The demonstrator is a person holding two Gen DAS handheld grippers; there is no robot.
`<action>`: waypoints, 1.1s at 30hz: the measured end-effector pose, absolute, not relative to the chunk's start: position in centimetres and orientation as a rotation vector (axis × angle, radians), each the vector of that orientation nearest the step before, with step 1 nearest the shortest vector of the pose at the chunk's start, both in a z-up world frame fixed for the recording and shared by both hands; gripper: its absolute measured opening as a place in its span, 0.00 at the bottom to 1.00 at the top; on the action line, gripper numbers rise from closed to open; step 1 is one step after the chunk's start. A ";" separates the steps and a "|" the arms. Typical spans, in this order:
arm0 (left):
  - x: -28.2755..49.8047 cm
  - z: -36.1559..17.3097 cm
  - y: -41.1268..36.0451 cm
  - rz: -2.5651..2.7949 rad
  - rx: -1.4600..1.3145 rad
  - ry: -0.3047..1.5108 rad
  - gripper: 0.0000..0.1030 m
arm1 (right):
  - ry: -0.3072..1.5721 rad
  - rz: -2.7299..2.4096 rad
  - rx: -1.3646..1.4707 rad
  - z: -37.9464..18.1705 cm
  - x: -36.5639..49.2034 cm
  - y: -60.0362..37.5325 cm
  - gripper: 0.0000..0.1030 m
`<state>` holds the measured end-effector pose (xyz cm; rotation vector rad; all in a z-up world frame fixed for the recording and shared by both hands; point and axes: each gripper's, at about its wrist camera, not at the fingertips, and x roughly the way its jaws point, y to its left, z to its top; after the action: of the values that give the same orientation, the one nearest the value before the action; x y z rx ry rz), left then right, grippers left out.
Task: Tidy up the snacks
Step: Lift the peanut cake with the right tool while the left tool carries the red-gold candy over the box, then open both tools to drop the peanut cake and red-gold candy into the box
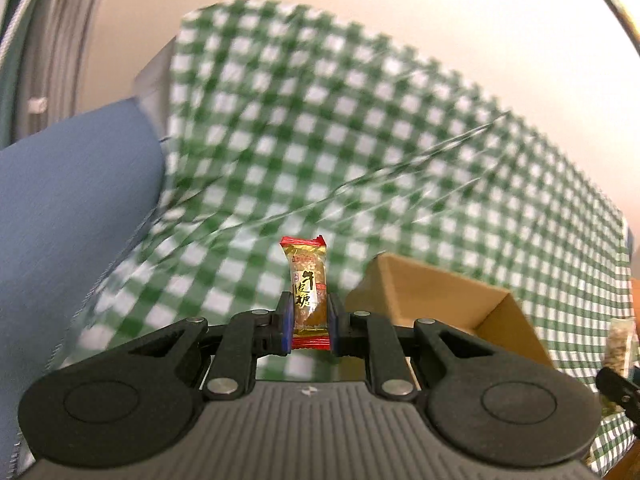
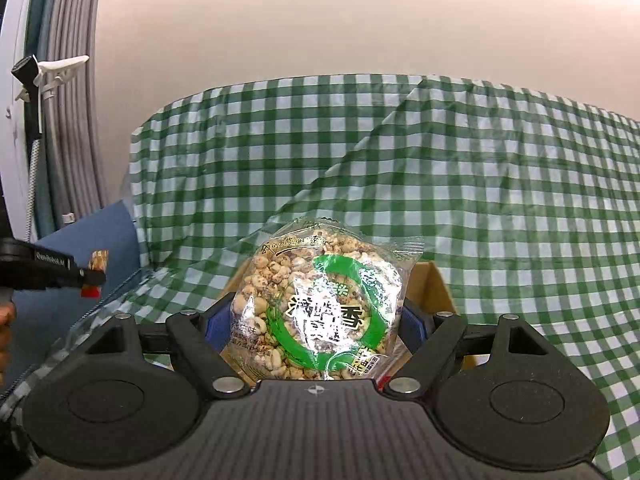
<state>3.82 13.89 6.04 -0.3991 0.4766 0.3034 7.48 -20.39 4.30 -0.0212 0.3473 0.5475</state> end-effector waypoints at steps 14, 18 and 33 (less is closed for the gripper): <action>7.1 6.7 1.7 0.075 -0.230 0.340 0.18 | 0.271 0.449 -0.052 4.3 7.4 -21.1 0.79; 7.8 6.4 -0.3 0.033 -0.209 0.330 0.18 | 0.273 0.440 -0.049 4.2 7.6 -21.2 0.79; 10.0 5.7 -1.4 0.002 -0.249 0.351 0.18 | 0.313 0.409 -0.038 4.4 8.7 -19.6 0.79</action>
<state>10.01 -1.40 5.69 -0.2494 0.3514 0.0016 8.66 -19.56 4.37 -0.0383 0.3134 0.4094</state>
